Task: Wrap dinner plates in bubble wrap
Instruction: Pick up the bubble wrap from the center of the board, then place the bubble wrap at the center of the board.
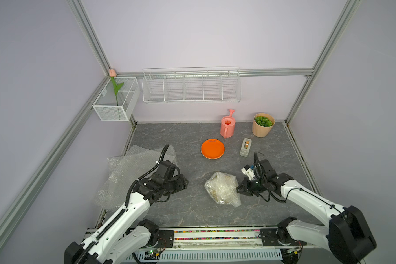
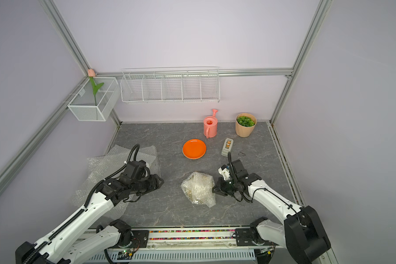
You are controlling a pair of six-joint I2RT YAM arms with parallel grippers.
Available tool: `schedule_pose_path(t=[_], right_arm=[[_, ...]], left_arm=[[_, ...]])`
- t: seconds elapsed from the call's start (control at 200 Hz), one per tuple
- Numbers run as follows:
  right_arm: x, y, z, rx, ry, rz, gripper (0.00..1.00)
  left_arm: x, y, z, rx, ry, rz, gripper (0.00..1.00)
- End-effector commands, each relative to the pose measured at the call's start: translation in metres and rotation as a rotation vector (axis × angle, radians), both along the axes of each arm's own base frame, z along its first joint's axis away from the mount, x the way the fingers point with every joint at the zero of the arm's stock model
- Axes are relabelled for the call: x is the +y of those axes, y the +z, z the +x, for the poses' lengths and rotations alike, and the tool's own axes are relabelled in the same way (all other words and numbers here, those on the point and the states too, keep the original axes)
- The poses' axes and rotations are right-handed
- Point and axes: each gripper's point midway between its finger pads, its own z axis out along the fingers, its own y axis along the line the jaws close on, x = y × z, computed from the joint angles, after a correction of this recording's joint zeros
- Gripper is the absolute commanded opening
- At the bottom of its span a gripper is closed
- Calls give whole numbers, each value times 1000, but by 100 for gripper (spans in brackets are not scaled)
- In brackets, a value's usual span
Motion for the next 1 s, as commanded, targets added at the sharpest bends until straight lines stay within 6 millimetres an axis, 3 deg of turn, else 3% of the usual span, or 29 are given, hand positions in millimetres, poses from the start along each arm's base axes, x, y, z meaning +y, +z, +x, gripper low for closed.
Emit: schedule_pose_path(t=[0.0, 0.28, 0.42, 0.54, 0.715, 0.76, 0.995], right_arm=[[-30, 16, 27, -46, -137, -37, 7], [-137, 32, 101, -101, -600, -24, 7], [-195, 37, 124, -132, -786, -36, 7], [-233, 33, 141, -128, -887, -46, 7], [-276, 2, 166, -61, -979, -41, 7], [-287, 6, 180, -77, -992, -36, 7], [-313, -28, 214, -12, -1013, -57, 10]], left_arm=[[25, -7, 20, 32, -6, 129, 65], [74, -16, 92, 129, 20, 444, 64], [91, -31, 116, 206, -13, 539, 63], [95, -47, 128, 254, -41, 583, 63], [99, -65, 135, 302, -64, 626, 59], [99, -68, 136, 306, -67, 627, 57], [98, -77, 138, 331, -77, 602, 43]])
